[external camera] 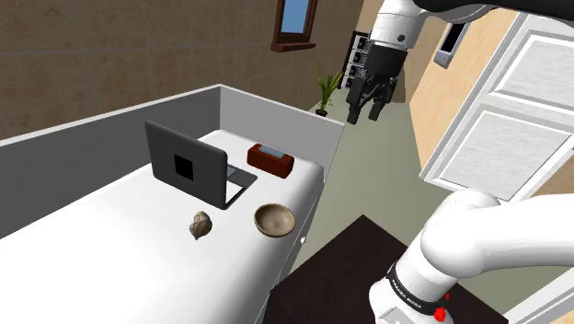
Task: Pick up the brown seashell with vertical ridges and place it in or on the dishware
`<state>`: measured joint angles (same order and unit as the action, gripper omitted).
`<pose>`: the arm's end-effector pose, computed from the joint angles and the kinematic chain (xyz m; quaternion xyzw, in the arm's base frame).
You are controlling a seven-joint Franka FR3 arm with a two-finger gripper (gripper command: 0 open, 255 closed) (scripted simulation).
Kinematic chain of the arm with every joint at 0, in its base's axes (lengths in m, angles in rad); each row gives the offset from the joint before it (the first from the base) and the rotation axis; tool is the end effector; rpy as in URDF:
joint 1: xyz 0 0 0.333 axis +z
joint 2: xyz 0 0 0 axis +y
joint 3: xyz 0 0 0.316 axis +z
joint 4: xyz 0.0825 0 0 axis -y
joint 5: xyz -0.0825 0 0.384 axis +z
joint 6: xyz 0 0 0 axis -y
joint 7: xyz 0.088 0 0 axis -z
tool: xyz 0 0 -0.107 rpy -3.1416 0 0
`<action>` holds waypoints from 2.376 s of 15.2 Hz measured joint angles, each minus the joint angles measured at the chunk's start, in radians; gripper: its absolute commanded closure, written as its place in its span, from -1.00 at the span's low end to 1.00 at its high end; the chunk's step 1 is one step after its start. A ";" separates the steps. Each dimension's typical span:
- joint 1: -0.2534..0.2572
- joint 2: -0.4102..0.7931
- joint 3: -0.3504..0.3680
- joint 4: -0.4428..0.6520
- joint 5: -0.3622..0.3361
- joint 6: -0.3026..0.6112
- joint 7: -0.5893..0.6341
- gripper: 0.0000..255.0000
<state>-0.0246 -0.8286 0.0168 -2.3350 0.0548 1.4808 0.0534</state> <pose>0.2861 0.0059 0.6053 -0.9992 0.0313 0.0133 0.0209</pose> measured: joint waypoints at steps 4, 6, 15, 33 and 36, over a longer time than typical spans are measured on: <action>0.002 0.006 0.018 -0.058 0.023 0.076 0.027 -1.00; 0.007 0.007 0.041 -0.115 0.047 0.148 0.055 -1.00; 0.038 0.122 0.150 -0.309 0.161 0.527 0.168 -1.00; 0.039 0.830 0.351 -0.245 0.168 1.328 0.430 -1.00; 0.061 0.957 0.333 -0.181 0.063 1.415 0.542 -1.00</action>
<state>0.0366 0.1285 0.3494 -2.5164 0.1180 2.8956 0.5954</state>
